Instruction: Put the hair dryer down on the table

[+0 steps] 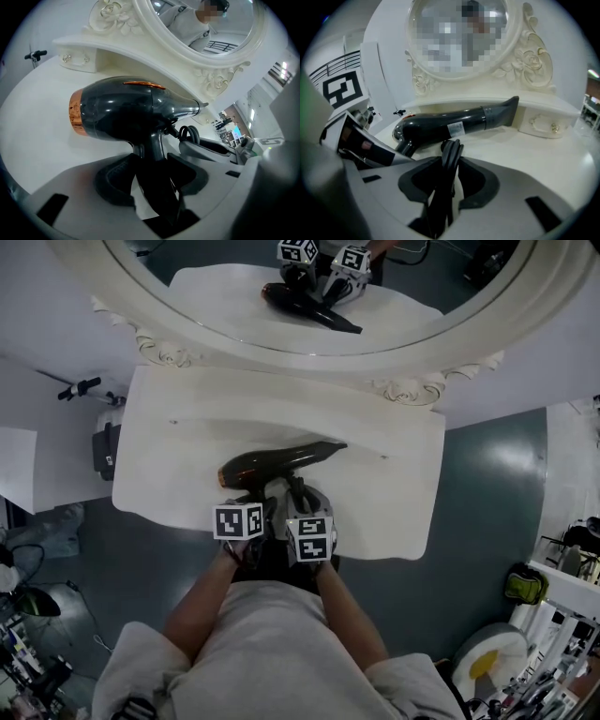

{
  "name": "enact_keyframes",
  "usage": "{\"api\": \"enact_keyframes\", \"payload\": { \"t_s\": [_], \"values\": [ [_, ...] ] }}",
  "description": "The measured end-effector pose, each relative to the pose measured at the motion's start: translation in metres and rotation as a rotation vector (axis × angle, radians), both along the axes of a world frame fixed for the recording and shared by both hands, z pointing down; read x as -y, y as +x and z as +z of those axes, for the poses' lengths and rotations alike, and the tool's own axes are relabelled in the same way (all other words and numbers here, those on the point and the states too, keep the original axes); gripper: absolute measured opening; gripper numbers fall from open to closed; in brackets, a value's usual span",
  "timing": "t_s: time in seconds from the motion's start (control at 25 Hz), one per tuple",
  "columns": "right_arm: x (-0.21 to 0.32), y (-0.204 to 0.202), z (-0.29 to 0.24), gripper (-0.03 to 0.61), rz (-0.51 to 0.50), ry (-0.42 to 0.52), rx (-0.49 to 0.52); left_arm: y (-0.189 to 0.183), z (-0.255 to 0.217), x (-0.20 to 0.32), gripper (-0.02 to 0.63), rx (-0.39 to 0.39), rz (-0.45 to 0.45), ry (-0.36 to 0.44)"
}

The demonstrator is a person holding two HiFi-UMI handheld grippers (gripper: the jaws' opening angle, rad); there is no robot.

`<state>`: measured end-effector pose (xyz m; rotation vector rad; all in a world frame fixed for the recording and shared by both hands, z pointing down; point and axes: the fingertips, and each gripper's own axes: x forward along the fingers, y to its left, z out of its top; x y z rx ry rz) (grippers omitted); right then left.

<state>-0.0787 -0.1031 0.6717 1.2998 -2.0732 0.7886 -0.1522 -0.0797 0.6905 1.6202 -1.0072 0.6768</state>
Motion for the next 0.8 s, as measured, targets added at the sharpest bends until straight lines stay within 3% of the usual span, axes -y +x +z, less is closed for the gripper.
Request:
{"api": "enact_keyframes", "payload": {
  "t_s": [0.2, 0.52, 0.8],
  "values": [
    [-0.005, 0.007, 0.002, 0.121, 0.011, -0.036, -0.023, 0.000, 0.004, 0.002, 0.210, 0.048, 0.011, 0.021],
    [0.001, 0.013, -0.003, 0.121, -0.001, -0.049, -0.030, 0.002, 0.002, 0.009, 0.210, 0.031, -0.009, 0.026],
    [0.001, 0.018, -0.002, 0.121, -0.039, -0.067, -0.049, 0.004, 0.004, 0.010, 0.210, 0.106, -0.022, 0.060]
  ]
}}
